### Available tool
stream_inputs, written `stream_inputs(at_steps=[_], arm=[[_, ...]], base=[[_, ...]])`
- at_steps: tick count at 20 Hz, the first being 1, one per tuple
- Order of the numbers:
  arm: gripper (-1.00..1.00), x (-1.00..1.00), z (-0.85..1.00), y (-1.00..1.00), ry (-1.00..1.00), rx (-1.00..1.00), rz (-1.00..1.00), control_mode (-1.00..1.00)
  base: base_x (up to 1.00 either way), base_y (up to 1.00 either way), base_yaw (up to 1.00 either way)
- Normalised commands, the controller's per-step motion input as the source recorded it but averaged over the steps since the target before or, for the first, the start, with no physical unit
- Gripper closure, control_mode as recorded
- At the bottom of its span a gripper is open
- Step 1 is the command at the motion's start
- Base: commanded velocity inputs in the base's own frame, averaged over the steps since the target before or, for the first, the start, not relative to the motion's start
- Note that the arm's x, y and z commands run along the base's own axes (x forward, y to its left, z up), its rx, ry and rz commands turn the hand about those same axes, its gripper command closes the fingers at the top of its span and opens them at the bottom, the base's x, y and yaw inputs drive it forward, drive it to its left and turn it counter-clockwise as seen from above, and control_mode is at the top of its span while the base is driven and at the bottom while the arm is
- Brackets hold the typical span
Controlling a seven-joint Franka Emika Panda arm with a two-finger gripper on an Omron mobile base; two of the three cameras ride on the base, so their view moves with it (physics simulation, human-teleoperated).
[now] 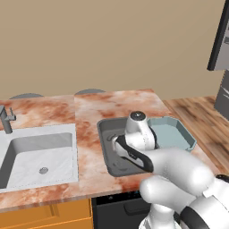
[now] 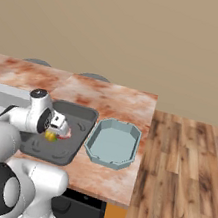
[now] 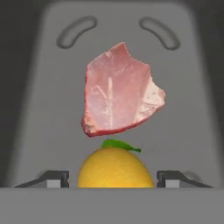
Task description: Place one lemon and one steak in each tupperware on the nearby counter, to pack two identical lunches.
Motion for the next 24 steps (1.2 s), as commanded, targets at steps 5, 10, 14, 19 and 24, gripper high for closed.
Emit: stream_inputs(at_steps=[5, 10, 14, 19, 24], arm=[[-1.00, -0.09, 0.40, -0.01, -0.09, 0.00, 0.00, -1.00], [-1.00, -0.64, 0.72, -0.32, -0.08, 0.00, 0.00, -1.00], [-1.00, -1.00, 0.99, -0.49, -0.25, 0.00, 0.01, -1.00], [-1.00, -1.00, 1.00, -0.24, -0.41, 0.00, 0.05, -1.00], [-1.00, -0.95, 1.00, -0.05, -0.45, -0.01, 0.08, -1.00]], base=[[0.00, 0.00, 0.00], [0.00, 0.00, 0.00], [0.00, 0.00, 0.00], [0.00, 0.00, 0.00], [0.00, 0.00, 0.00]])
